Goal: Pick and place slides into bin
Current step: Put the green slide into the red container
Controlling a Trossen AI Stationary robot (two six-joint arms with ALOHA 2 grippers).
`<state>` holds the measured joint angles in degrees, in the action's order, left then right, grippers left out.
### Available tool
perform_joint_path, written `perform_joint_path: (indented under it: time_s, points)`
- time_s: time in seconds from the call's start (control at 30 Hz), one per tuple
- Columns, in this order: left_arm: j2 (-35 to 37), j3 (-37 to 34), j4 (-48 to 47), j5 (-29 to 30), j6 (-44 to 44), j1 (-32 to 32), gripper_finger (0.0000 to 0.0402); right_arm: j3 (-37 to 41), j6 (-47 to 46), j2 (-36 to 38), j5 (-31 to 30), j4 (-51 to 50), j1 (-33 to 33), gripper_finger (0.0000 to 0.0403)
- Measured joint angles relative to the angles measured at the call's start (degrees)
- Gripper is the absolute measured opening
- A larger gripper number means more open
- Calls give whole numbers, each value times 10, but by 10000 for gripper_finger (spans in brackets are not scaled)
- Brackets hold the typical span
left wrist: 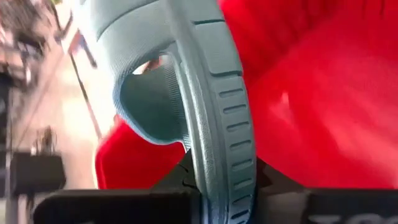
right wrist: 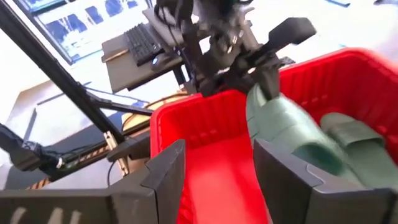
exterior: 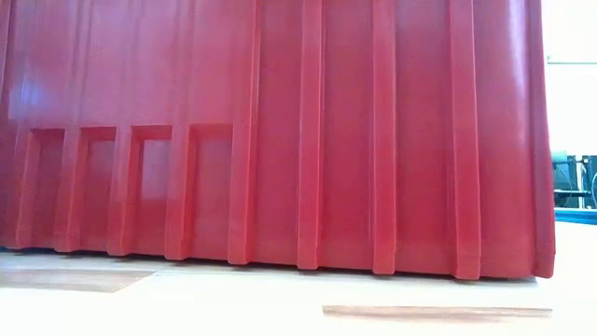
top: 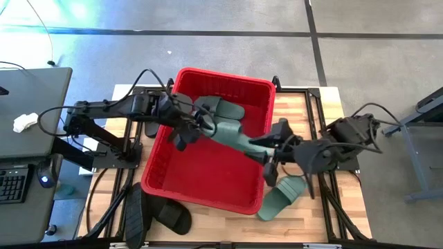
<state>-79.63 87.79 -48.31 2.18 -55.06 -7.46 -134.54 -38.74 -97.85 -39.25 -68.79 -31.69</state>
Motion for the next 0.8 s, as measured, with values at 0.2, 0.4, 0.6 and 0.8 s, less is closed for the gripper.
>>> perform_joint_path:
  time_s: [0.2, 0.4, 0.6, 0.8]
  points:
    - [7, 1, -98, 171, -1, 38, 25, 0, 1, 6, -48, -34, -15, 178]
    - [7, 1, -175, 299, 13, 100, 27, 0, 0, 6, -109, -96, -19, 178]
    - [8, -24, -209, 322, 76, 129, 25, 5, -28, 6, -138, -170, -25, 178]
    - [7, -120, -160, 349, 79, 128, 26, 43, -76, 6, -166, -208, -36, 178]
